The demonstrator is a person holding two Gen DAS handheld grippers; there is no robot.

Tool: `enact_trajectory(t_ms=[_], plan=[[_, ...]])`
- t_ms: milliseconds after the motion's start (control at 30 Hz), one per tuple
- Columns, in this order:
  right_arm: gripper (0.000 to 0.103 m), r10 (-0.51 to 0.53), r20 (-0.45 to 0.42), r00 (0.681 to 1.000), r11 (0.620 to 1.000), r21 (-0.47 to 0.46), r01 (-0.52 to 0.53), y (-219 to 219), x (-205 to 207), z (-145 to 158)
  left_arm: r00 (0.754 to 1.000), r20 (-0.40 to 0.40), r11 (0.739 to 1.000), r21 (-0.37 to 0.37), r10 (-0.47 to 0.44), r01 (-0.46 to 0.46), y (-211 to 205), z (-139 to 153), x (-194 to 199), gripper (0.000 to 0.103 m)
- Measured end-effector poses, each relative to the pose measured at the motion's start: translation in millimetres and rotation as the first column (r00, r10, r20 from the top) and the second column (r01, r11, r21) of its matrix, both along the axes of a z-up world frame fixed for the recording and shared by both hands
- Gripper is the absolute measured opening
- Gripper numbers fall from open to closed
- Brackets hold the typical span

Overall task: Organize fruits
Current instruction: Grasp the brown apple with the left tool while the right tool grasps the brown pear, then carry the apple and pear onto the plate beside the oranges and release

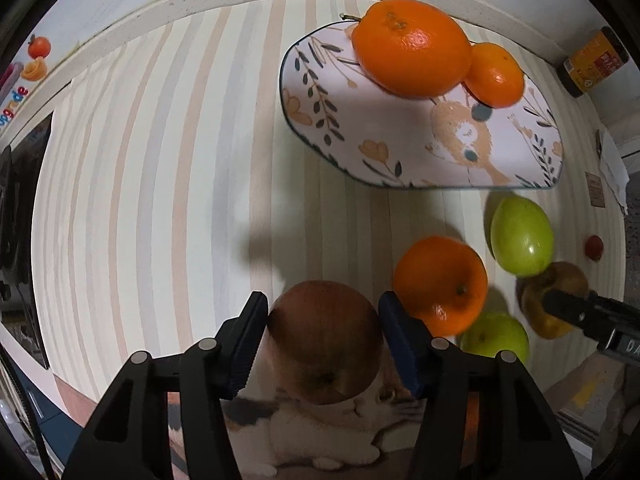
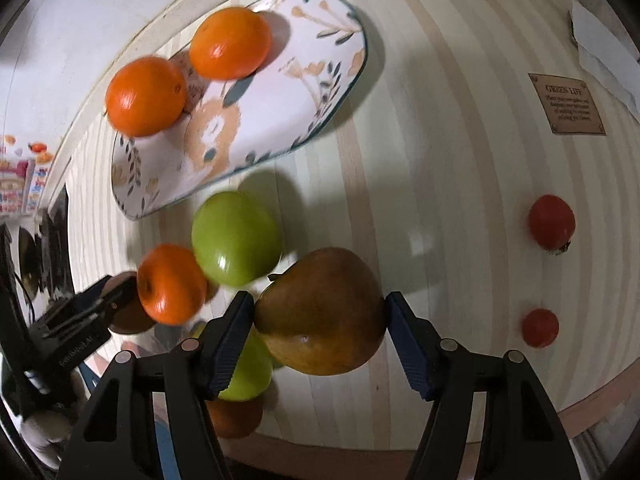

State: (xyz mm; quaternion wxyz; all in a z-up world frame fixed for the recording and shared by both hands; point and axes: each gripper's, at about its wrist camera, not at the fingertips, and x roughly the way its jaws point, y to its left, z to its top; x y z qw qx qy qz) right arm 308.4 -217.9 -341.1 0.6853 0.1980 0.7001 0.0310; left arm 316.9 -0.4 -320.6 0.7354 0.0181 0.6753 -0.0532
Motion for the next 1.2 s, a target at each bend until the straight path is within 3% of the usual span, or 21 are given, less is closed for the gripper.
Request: enact_trajectory(t_ms=[200, 400, 533, 700, 867, 967, 1067, 1200], plan=[[0.070, 0.034, -0.015, 0.999, 0.999, -0.010, -0.035, 12.8, -18.8, -4.2, 1.000, -0.011, 0.999, -0.038, -0.007, 0.006, 7.9, 4.8, -17.0, 0.061], [0.072, 0.035, -0.018, 0.999, 0.999, -0.030, -0.035, 20.4, -14.2, -4.5, 0.998, -0.069, 0.997, -0.071, -0.008, 0.003, 5.3, -16.9, -3.8, 0.068], [0.071, 0.027, -0.036, 0.999, 1.000, 0.000, -0.027, 14.5, -18.3, -7.5, 0.996, -0.086, 0.996, -0.090, -0.004, -0.004, 10.2, -18.5, -4.8, 0.065], [0.070, 0.032, -0.018, 0.999, 0.999, -0.009, -0.032, 10.1, -23.0, -5.7, 0.996, -0.082, 0.998, -0.046, 0.029, -0.033, 16.1, -17.3, -11.3, 0.064], [0.069, 0.044, 0.020, 0.999, 0.999, -0.029, -0.044, 14.4, -25.0, 6.1, 0.997, -0.026, 0.994, -0.079, 0.074, -0.076, 25.9, 10.3, -15.2, 0.064], [0.069, 0.031, 0.080, 0.996, 0.999, -0.013, -0.030, 11.7, -21.6, 31.4, 0.997, 0.033, 0.991, -0.110, 0.076, -0.072, 27.7, 42.4, -10.9, 0.064], [0.069, 0.024, 0.148, 0.989, 1.000, 0.004, -0.025, 9.7, -8.7, 61.3, 0.995, 0.075, 0.989, -0.138, 0.068, -0.058, 23.7, 68.3, 6.4, 0.064], [0.069, 0.030, 0.224, 0.974, 0.999, 0.010, -0.033, 13.4, 29.7, 88.1, 0.992, 0.103, 0.989, -0.139, 0.066, -0.051, 13.2, 78.3, 40.9, 0.064]])
